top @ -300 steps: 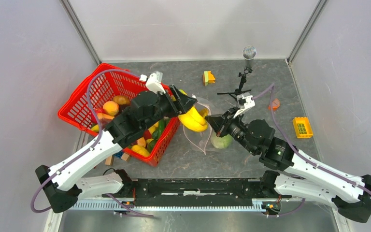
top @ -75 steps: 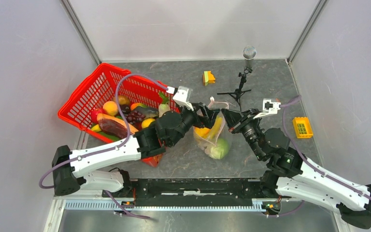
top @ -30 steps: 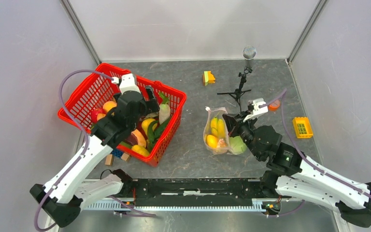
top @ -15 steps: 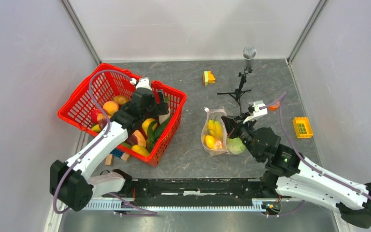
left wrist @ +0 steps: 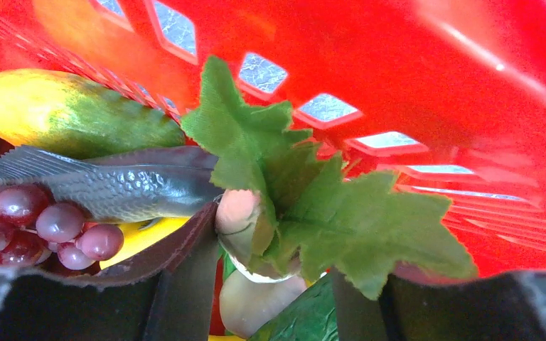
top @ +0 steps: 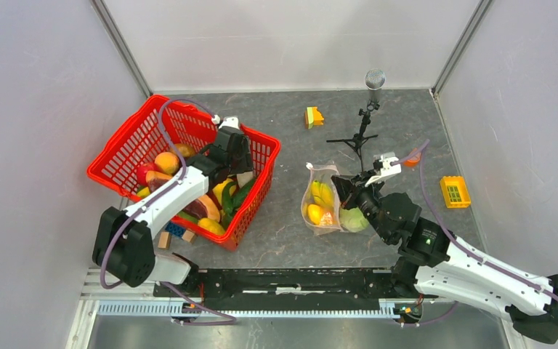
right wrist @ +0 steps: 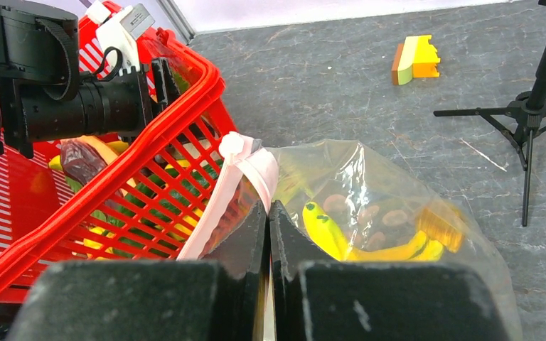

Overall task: Place the food in the zip-top bag and seal the zipper
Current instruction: Pick up the fake vegetable from the bin.

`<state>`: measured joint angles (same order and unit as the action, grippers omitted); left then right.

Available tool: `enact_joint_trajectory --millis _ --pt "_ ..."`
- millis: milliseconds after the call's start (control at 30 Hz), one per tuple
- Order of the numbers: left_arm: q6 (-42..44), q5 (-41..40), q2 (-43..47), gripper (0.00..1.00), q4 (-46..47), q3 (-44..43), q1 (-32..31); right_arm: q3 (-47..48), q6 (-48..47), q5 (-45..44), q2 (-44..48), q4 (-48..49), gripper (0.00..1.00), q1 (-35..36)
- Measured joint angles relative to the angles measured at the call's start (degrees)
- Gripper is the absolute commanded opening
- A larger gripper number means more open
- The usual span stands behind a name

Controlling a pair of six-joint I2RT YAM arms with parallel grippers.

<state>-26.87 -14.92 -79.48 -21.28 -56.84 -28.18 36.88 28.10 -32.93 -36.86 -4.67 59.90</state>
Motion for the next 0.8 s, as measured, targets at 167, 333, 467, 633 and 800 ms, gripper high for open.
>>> enact_joint_trajectory --millis 167,333,467,633,800 --pt "0.0 0.0 0.7 0.31 0.0 0.4 0.0 0.0 0.2 0.0 -0.7 0.3 0.06 0.0" --pt "0.0 0.0 6.0 0.22 -0.3 2.4 0.0 0.0 0.7 0.0 -0.9 0.6 0.06 0.0" --pt "0.0 -0.7 10.2 0.22 -1.0 2.4 0.0 0.0 0.9 0.0 -1.0 1.7 0.06 0.0" --pt "-0.1 -2.0 14.3 0.21 -1.9 2.4 0.0 0.1 1.4 0.0 -2.5 4.2 0.04 0.0" --pt "-0.1 -3.0 20.7 0.21 -3.2 2.5 0.0 -2.2 2.8 0.6 -2.1 7.5 0.04 0.0"
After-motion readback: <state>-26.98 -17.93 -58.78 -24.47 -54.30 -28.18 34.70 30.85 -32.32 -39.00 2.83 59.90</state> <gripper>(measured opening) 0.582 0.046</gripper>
